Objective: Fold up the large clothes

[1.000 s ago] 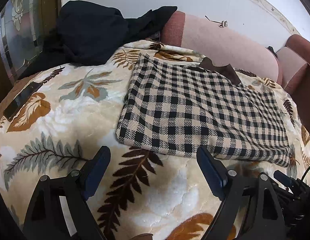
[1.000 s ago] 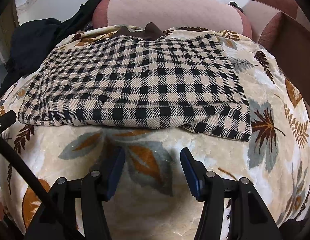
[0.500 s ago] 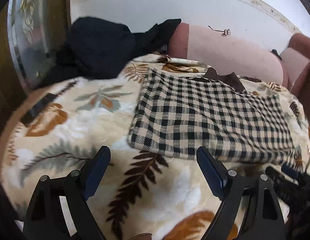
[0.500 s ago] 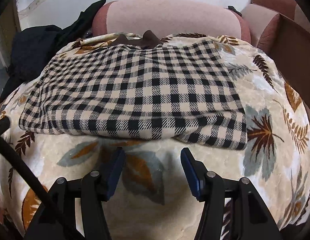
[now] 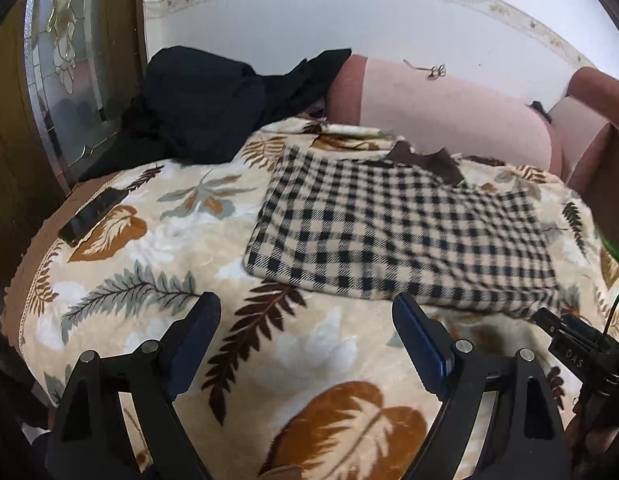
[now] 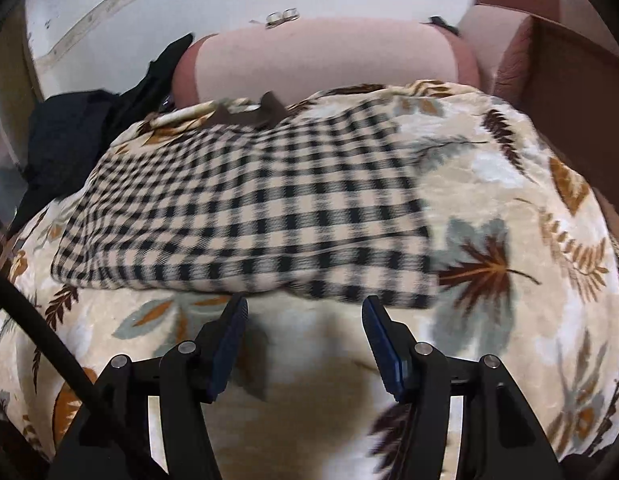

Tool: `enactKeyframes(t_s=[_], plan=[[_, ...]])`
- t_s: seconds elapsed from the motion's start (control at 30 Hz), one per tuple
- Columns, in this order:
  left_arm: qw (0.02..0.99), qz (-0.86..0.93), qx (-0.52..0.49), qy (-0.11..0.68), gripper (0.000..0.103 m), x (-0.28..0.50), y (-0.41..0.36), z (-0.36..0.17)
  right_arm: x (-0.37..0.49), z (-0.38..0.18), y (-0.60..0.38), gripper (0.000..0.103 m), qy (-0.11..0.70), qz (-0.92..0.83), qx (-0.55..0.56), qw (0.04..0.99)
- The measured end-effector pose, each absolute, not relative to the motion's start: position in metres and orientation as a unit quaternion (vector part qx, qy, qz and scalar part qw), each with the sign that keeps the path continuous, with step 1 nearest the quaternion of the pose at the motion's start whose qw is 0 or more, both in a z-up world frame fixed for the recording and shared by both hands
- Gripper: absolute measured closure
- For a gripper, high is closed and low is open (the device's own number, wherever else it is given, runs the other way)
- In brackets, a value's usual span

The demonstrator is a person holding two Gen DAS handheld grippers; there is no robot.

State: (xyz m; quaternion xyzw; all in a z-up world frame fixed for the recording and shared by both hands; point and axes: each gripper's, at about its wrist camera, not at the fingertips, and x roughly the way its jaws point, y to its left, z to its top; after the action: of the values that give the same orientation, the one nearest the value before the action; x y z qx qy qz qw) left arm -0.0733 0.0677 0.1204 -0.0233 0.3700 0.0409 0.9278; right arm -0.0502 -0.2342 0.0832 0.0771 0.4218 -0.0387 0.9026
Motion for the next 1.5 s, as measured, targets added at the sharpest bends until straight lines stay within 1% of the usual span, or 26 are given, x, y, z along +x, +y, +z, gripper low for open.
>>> enactKeyframes(t_s=[0.2, 0.37, 0.47, 0.83, 1.17, 1.5], plan=[[0.928, 0.024, -0.005, 0.371, 0.016, -0.064, 0.059, 0.119, -0.057, 0.091, -0.246, 0.039, 0.418, -0.056, 0.080, 0.903], [0.933, -0.003, 0.015, 0.360, 0.016, -0.042, 0.050, 0.116, -0.061, 0.097, -0.233, 0.039, 0.421, -0.044, 0.058, 0.904], [0.927, -0.020, 0.011, 0.374, 0.016, -0.023, 0.046, 0.106, -0.058, 0.097, -0.224, 0.038, 0.427, -0.047, 0.038, 0.902], [0.905, -0.017, 0.002, 0.424, 0.016, -0.001, 0.060, 0.055, -0.020, 0.078, -0.198, 0.038, 0.456, -0.039, 0.032, 0.889], [0.897, -0.026, 0.002, 0.442, 0.016, 0.000, 0.058, 0.042, -0.011, 0.057, -0.195, 0.038, 0.467, -0.040, 0.032, 0.883], [0.891, -0.024, -0.002, 0.454, 0.016, -0.001, 0.059, 0.036, -0.012, 0.049, -0.200, 0.038, 0.472, -0.044, 0.039, 0.879]])
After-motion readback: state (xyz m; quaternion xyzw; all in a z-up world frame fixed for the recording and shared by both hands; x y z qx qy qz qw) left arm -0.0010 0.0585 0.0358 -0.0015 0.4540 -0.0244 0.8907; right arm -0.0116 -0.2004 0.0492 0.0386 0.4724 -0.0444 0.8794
